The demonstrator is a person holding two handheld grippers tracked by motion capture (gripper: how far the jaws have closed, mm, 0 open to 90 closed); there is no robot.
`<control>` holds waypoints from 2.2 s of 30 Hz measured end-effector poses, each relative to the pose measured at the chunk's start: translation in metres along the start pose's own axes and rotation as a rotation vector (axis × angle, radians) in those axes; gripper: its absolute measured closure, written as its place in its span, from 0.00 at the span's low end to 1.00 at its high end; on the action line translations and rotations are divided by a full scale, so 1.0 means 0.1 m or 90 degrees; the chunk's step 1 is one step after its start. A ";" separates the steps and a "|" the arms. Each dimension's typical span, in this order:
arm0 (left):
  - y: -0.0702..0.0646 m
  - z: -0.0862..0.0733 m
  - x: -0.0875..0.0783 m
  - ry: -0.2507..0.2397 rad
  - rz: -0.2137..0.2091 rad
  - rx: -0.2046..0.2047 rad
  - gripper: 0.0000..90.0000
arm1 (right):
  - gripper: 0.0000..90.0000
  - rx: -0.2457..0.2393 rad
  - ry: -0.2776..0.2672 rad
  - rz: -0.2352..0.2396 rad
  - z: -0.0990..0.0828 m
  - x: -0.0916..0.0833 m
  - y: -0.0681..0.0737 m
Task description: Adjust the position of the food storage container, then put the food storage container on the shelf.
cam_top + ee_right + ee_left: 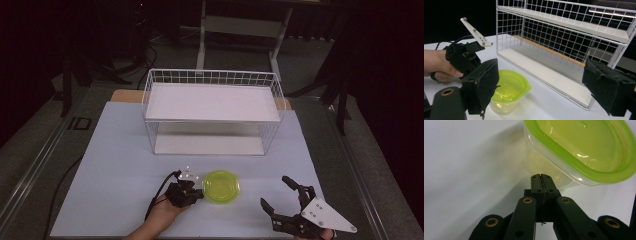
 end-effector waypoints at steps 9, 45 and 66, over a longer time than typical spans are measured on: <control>0.15 0.00 -0.18 -0.040 0.001 0.021 1.00 | 0.15 -0.002 0.000 0.000 0.00 0.00 -0.01; -0.35 0.36 -1.03 -0.269 -0.087 0.129 0.03 | 0.15 0.028 0.078 0.075 0.16 0.36 0.09; -0.16 0.60 -0.73 -0.211 -0.068 0.051 0.06 | 0.15 0.114 0.181 0.061 0.02 0.80 -0.18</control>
Point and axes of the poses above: each handheld gripper's, and its own axes: x roughly forward along the jaws, z roughly out of its top, y roughly to its left, the point moved 5 cm from there along x, roughly forward along the jaws, and after that the axes turned 1 degree about -y, right-handed, at the moved point
